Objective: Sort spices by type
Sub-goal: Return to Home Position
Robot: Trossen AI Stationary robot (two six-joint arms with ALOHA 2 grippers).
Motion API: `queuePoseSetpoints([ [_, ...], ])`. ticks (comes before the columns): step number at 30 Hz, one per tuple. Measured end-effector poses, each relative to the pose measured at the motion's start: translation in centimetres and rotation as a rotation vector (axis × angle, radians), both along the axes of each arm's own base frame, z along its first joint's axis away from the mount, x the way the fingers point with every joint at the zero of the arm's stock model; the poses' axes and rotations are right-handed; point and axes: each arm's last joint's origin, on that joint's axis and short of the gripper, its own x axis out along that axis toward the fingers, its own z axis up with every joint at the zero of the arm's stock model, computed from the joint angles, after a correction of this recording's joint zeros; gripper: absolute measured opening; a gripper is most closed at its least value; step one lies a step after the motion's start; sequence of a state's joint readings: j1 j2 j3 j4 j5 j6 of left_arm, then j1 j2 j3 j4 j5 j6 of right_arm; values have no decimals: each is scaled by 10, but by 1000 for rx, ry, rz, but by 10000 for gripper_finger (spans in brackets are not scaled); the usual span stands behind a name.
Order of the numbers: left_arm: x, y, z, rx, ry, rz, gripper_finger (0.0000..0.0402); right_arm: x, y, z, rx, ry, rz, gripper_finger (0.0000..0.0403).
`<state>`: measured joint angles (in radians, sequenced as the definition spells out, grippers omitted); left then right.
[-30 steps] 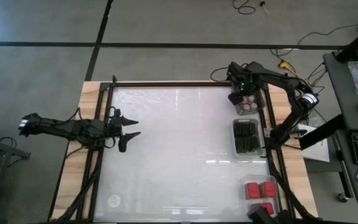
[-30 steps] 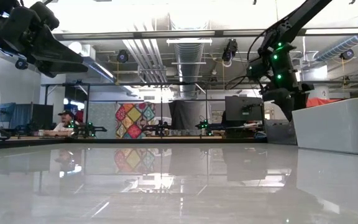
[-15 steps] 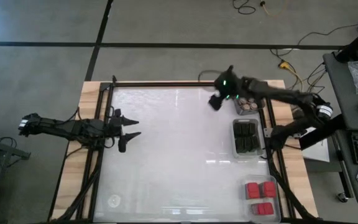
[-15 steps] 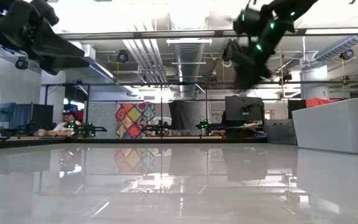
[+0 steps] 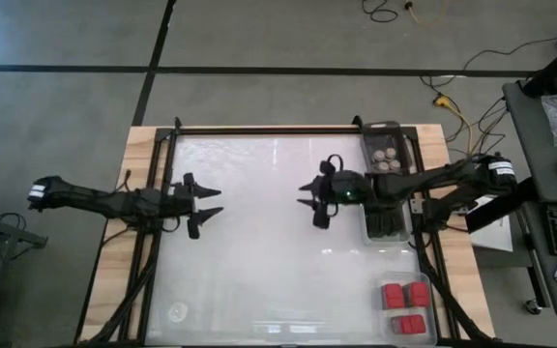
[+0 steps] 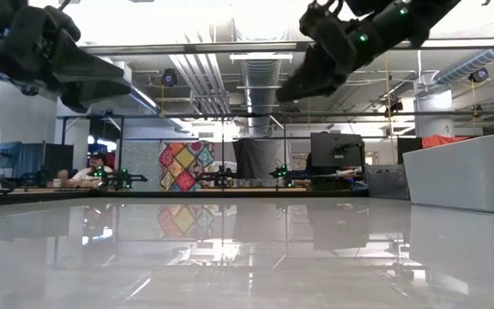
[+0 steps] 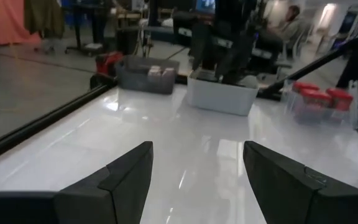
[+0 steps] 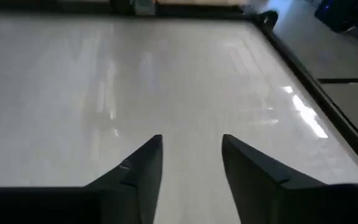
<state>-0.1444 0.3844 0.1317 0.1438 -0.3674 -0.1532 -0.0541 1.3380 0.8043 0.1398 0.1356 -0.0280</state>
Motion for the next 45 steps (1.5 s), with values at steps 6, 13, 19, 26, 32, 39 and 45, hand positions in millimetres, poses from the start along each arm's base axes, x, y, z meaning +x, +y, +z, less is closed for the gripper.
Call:
queuePoseSetpoints([
  [6, 0, 0, -15, 24, -6, -14, 235, -8, 6, -15, 34, 173, -13, 98],
  [13, 0, -1, -14, 90, -16, -55, 210, -17, 24, -33, 21, -45, 207, 15],
  [19, 0, -5, -13, 97, -27, -176, 137, -55, 24, -49, -4, -294, 213, 13],
  [26, 0, -5, -14, 197, -5, -188, 42, -92, 23, -39, -38, -306, 197, 13],
  [32, 0, -2, -13, 373, 26, -116, 3, -122, 22, -23, -24, -223, 195, 13],
  [39, 1, -2, -15, 376, 43, -115, 0, -144, 22, -2, -9, -280, 191, 13],
  [45, 2, 0, -16, 217, 36, 0, 0, -150, 22, 1, -52, -298, 206, 13],
])
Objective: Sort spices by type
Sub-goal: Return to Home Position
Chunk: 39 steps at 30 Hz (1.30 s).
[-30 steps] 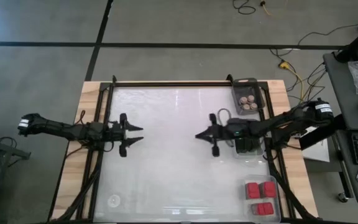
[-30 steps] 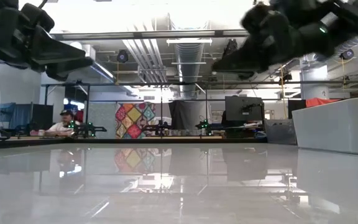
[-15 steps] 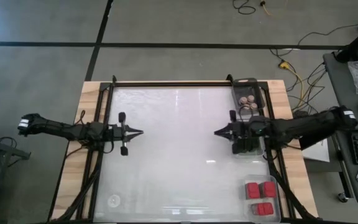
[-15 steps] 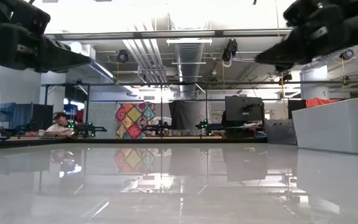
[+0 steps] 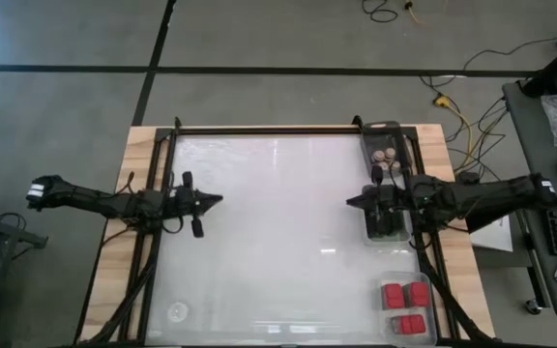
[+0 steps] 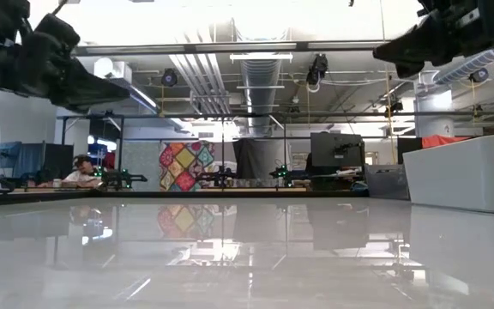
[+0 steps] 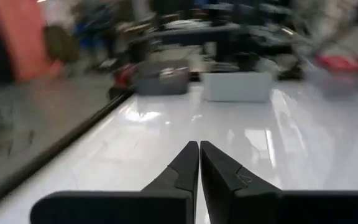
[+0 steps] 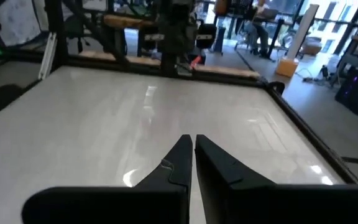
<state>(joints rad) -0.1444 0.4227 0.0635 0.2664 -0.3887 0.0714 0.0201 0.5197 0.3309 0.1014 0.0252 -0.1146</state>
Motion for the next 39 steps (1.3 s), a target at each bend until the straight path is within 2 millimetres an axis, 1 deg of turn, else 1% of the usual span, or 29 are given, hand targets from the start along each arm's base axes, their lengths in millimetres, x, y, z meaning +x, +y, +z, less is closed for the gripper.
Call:
queuePoseSetpoints([
  [2, 0, 1, -2, -86, -7, 56, 0, -3, 0, -2, -5, 12, 1, 13],
  [6, -1, 2, -3, -117, 3, 62, 0, -11, 0, 4, 24, -45, -3, 13],
  [8, -1, 2, -2, -116, -8, 67, 0, -21, 0, 10, 15, -111, 1, 13],
  [10, -2, 3, -2, -116, -7, 73, 0, -32, 0, 10, 13, -164, 2, 13],
  [14, -4, 5, -2, -131, -6, 48, 0, -44, -1, -5, 58, -271, 3, 13],
  [18, -8, 8, 2, -131, -42, -6, 0, -50, 0, -33, 115, -374, 40, 13],
  [19, -9, 10, 2, -133, -45, -5, 0, -50, 1, -42, 126, -372, 52, 13],
  [23, -17, 17, 3, -140, -56, 6, 0, -53, 1, -60, 186, -193, 69, 13],
  [27, -26, 23, 4, -144, -85, -9, 0, -50, 2, -59, 188, -195, 76, 13],
  [30, -32, 23, 3, -141, -95, -93, 0, -50, 2, -57, 140, -217, 81, 13],
  [36, -30, 29, -2, -98, -122, -83, 0, -50, 2, -57, 124, -209, 80, 13],
  [39, -31, 30, -2, -76, -121, -83, 0, -49, 1, -59, 154, -189, 70, 13],
])
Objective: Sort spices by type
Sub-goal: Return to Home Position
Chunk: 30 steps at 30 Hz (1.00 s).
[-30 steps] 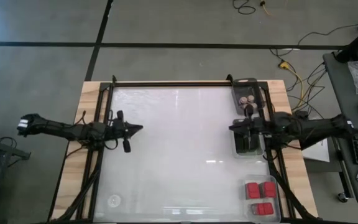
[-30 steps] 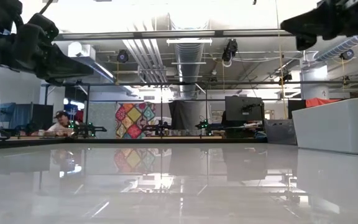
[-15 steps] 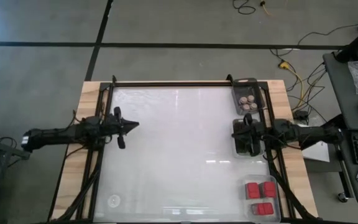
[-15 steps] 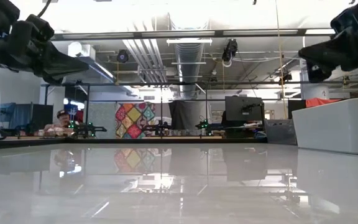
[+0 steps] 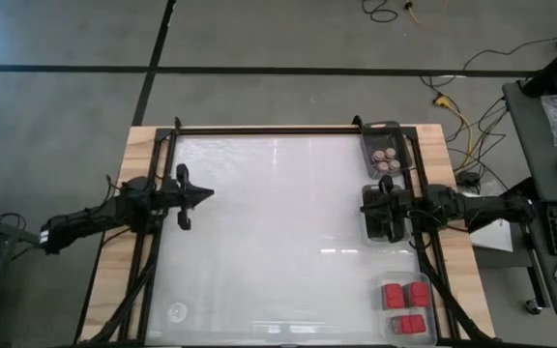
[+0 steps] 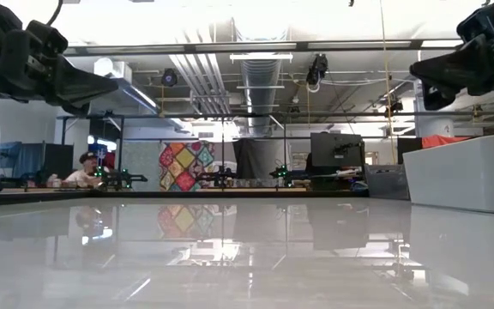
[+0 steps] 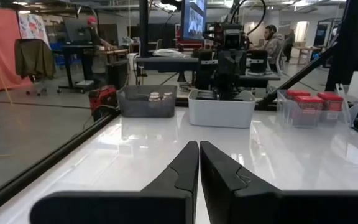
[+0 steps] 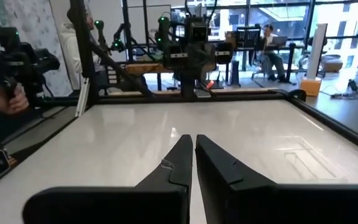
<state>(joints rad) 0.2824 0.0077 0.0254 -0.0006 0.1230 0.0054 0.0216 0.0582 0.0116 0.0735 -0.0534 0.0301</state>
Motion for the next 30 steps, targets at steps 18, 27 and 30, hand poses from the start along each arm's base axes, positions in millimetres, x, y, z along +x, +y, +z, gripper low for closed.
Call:
queuePoseSetpoints([
  [18, 3, 1, -1, -26, 38, 1, 0, 1, 0, -1, 22, 7, 0, 13],
  [27, 4, 1, -2, -30, 51, 1, 0, 1, 0, -1, 22, 7, 0, 13],
  [30, 4, 1, -2, -31, 54, 1, 0, 1, 0, -1, 22, 7, 0, 13],
])
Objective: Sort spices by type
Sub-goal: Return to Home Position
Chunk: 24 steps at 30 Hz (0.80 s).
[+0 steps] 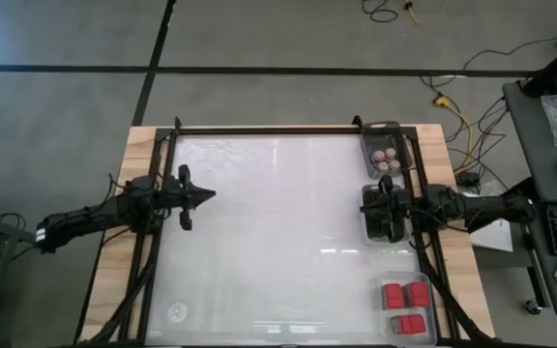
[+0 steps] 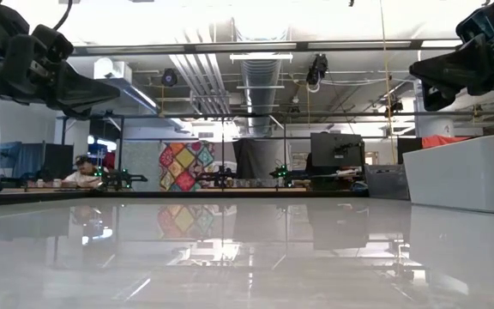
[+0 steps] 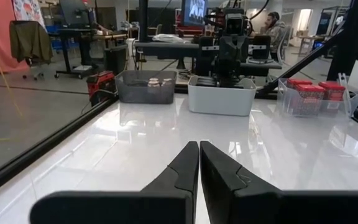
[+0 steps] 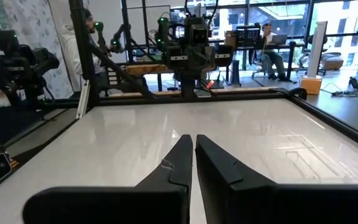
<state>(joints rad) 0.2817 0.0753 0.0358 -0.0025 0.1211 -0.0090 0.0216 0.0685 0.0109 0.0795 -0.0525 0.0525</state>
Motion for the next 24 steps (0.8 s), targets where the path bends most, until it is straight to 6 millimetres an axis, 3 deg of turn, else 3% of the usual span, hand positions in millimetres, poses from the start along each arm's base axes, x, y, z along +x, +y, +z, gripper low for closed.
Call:
queuePoseSetpoints([
  [24, 1, 0, -1, -6, 20, 2, 0, 0, 0, 0, 0, 1, 0, 13],
])
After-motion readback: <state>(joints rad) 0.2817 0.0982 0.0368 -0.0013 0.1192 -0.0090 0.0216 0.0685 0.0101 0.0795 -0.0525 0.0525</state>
